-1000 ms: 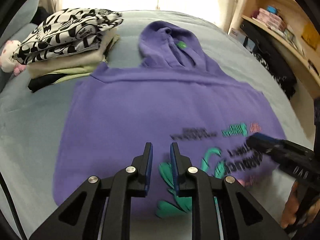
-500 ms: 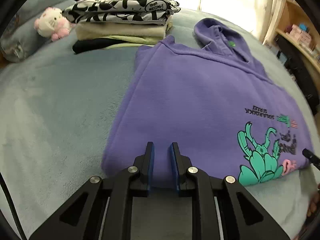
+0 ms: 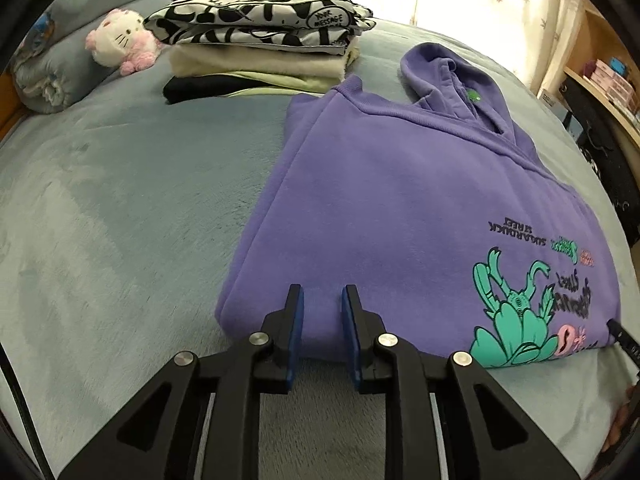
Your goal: Fold large clothes
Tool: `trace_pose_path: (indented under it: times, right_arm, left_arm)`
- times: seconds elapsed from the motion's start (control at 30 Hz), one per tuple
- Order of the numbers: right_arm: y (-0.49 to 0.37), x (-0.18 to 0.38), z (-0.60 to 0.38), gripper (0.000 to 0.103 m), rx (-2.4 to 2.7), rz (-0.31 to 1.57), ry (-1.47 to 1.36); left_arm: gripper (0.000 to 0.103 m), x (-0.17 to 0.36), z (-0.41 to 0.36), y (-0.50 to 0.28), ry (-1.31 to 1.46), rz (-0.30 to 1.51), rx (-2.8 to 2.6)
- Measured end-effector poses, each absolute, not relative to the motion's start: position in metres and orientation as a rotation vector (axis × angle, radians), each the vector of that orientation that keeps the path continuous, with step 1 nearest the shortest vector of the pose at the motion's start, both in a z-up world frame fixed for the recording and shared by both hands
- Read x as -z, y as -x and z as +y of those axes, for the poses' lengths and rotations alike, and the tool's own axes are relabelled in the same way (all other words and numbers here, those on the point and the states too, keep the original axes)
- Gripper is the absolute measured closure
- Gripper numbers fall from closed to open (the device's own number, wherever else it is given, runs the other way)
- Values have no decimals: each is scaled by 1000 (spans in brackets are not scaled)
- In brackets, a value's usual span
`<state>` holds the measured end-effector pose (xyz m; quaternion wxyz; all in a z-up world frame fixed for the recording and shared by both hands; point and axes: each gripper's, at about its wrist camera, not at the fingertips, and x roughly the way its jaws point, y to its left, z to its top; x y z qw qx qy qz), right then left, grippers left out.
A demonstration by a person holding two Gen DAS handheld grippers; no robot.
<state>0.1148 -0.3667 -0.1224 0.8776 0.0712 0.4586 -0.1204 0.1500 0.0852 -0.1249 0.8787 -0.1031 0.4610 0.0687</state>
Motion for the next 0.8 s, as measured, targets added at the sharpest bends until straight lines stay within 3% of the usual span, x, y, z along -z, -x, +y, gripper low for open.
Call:
trace_pose_path:
  times: [0.1,0.17,0.23,0.6,0.8]
  right_arm:
    - [-115,123,-368,68,256,966,-177]
    - [-115,123,-367,66,257,971,-180]
    - [-116,123,-365,64,253,977,-184]
    - [-120,103,-355,61,133,1077,-231]
    - [-141,65,-337,61,76,1031,-126]
  left_arm:
    - [75,117,83,-144,215,963,-154]
    - [55,108,80,-140,205,950,-164]
    - [47,97,76,-135,192,926,-177]
    - [41,39,48,-144,47,915,-115]
    - [36,5,38,-166,-65,879,-81]
